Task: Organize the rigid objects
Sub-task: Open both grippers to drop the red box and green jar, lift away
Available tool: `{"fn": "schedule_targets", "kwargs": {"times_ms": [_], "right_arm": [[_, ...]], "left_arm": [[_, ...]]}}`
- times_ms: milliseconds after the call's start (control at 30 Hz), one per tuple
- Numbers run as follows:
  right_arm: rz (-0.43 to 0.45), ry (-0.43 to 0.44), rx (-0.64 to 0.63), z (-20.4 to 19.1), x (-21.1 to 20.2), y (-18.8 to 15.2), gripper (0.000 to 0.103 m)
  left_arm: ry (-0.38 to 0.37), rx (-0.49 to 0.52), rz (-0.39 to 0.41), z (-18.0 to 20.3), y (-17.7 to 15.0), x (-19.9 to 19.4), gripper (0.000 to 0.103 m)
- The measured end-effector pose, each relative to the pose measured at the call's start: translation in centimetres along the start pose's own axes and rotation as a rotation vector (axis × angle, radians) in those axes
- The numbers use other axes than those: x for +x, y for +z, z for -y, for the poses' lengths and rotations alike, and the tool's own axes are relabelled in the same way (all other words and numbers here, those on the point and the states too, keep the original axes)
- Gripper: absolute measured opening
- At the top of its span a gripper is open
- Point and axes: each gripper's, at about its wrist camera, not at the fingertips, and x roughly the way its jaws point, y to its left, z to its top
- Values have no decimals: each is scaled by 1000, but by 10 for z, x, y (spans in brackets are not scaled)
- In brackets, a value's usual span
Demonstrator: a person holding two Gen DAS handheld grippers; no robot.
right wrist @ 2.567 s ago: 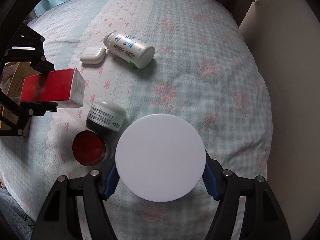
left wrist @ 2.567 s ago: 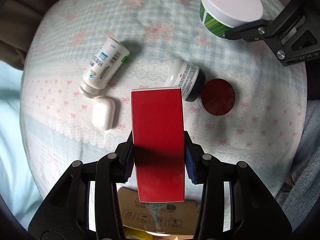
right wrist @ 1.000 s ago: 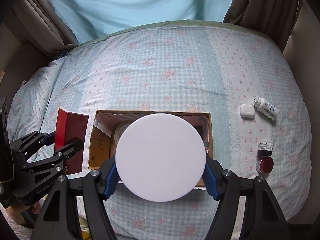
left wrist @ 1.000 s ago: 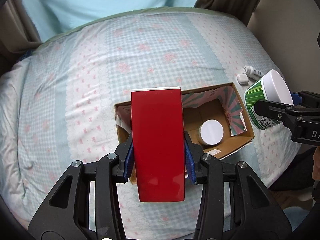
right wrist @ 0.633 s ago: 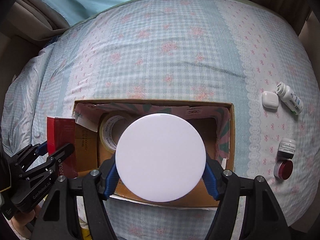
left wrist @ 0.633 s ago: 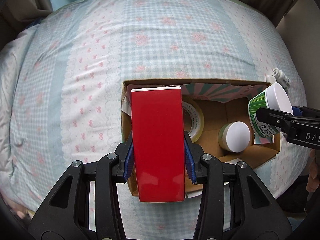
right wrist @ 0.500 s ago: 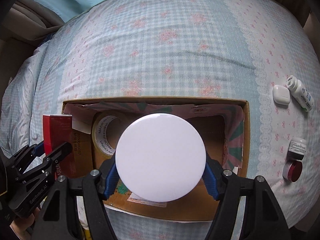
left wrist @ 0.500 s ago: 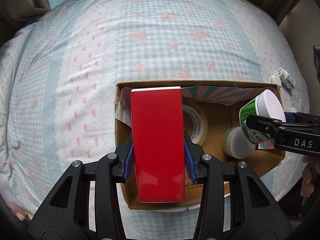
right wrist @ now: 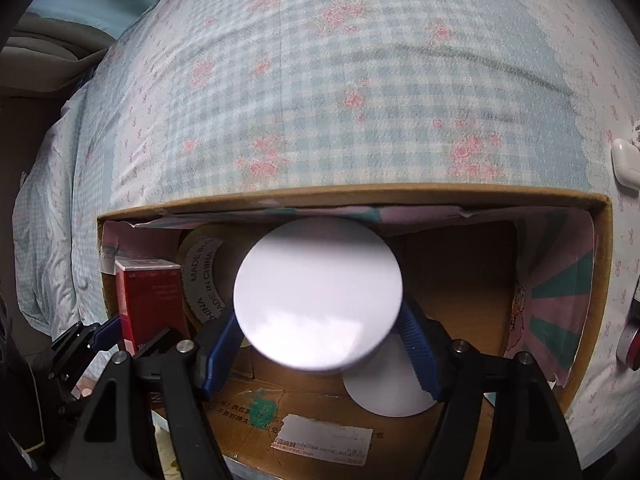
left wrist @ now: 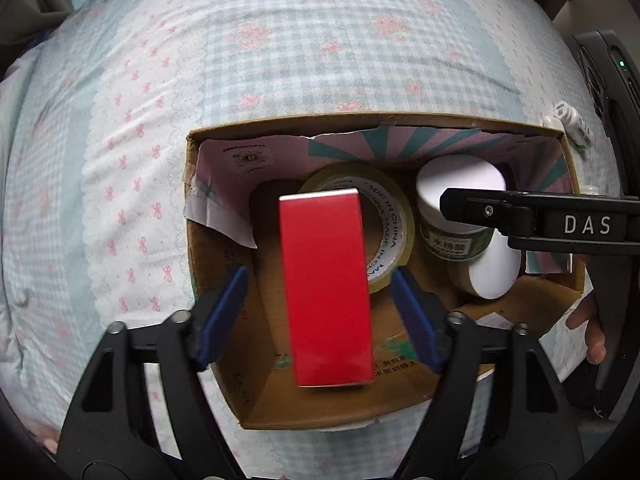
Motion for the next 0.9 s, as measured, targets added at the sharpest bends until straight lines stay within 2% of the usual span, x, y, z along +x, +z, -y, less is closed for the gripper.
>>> {"fn": "schedule_targets", "kwargs": {"times_ms": [33, 167, 333, 667, 800, 900], "right_arm": [[11, 10, 7, 1, -2, 0, 103], [71, 19, 9, 7, -15, -5, 103], [45, 15, 55, 20, -20, -11, 103], [127, -34, 19, 11, -57, -33, 103], [168, -43, 5, 5, -77, -47, 103], [206, -66, -5, 1, -98, -61, 103]], "left_arm": [[10, 11, 20, 1, -2, -5, 103], [11, 19, 1, -1, -5, -8, 103], [7, -4, -14, -4, -10, -10, 103], [13, 27, 58, 3, -20, -45, 103], [16, 14, 63, 5, -25, -61, 103], [26, 11, 100, 8, -30, -82, 103]]}}
